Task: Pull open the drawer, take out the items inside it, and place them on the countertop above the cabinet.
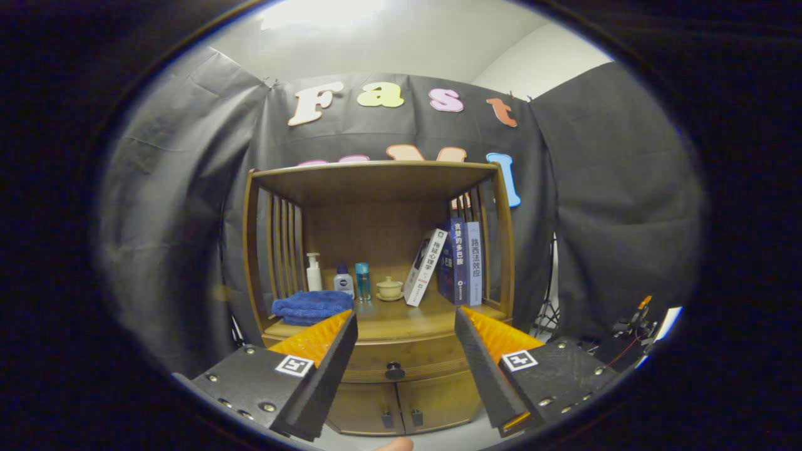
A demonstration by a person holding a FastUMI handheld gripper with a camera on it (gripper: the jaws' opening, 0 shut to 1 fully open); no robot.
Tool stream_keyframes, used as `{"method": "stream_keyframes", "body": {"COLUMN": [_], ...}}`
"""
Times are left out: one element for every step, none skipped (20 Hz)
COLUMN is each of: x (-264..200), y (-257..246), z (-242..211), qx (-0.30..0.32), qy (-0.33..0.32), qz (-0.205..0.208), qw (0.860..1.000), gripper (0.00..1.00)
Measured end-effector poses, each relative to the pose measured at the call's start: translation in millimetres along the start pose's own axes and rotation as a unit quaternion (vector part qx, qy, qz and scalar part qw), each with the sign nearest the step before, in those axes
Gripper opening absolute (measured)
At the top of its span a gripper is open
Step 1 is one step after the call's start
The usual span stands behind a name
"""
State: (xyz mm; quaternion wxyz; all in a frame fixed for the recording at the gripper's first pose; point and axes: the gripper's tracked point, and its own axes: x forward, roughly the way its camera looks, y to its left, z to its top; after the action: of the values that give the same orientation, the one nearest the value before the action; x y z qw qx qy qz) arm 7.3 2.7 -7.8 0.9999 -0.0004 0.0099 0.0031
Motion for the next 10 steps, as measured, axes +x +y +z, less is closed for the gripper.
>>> {"method": "stream_keyframes", "body": {"x": [0.6, 1.2, 2.9, 5.3, 7.6, 10.3, 13.5, 17.2, 21.4, 24.0], "y": [-1.2, -1.0, -0.6, -0.7, -0.5, 1.2, 2.1, 2.7, 4.9, 9.3], "z": [-0.2, -1.8, -5.1, -6.8, -9.6, -13.8, -19.7, -24.8, -32.1, -38.5], "qx": [0.000, 0.001, 0.002, 0.002, 0.001, 0.001, -0.001, -0.003, -0.007, -0.011], "qy": [-0.002, -0.001, -0.003, -0.005, -0.008, -0.008, -0.008, -0.008, -0.008, -0.008], "qz": [-0.001, -0.001, 0.000, 0.000, 0.000, 0.001, 0.002, 0.002, 0.004, 0.009], "qw": [1.000, 1.000, 1.000, 1.000, 1.000, 1.000, 1.000, 1.000, 1.000, 1.000], "gripper": [0.94, 0.94, 0.94, 0.94, 0.94, 0.94, 0.94, 0.94, 0.94, 0.93]}}
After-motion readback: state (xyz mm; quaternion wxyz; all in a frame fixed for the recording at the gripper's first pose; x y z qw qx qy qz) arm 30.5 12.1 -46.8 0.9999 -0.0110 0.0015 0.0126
